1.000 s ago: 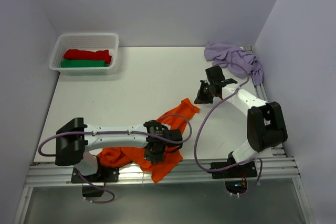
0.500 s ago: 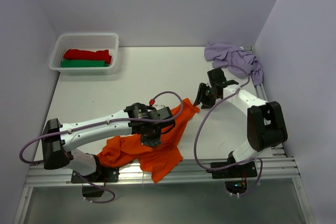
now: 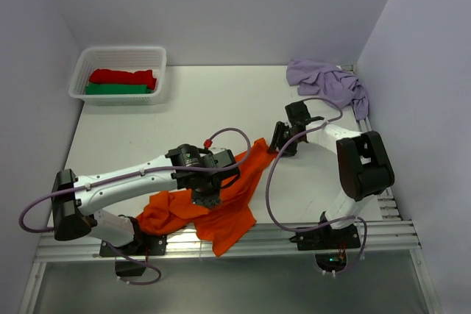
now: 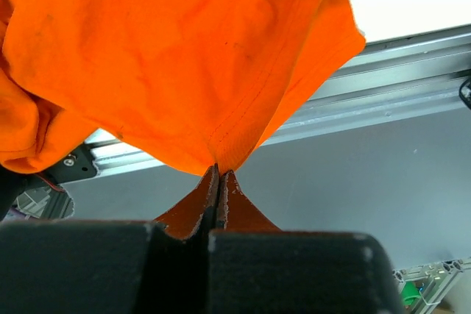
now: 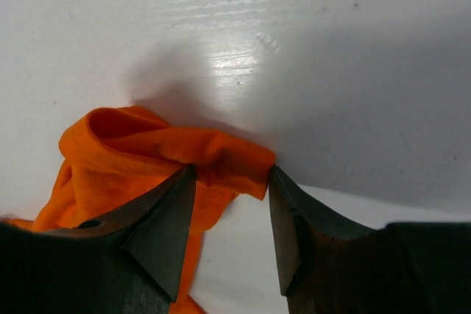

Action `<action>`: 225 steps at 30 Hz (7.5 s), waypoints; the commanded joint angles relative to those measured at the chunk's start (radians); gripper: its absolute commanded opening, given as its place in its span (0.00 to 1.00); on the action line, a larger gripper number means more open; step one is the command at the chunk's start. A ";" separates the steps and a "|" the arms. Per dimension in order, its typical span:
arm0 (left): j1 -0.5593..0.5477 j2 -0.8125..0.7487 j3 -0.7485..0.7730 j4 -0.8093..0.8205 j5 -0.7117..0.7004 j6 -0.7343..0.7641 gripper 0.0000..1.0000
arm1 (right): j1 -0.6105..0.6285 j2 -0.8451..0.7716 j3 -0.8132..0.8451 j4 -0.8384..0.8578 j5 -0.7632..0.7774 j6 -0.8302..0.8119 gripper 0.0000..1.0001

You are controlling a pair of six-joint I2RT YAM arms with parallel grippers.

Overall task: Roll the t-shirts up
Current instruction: Flatten the tshirt

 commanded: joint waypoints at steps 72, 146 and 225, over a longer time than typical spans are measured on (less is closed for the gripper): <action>1.102 0.226 0.756 0.770 0.446 0.492 0.00 | -0.127 -0.238 0.845 0.114 0.043 0.282 0.00; -0.070 0.234 -0.227 0.859 0.275 0.262 0.00 | -0.466 -0.218 0.114 -0.317 0.531 0.331 0.00; 0.942 1.063 0.771 0.771 0.257 0.623 0.61 | -0.394 -0.069 0.089 -0.281 0.571 0.339 0.46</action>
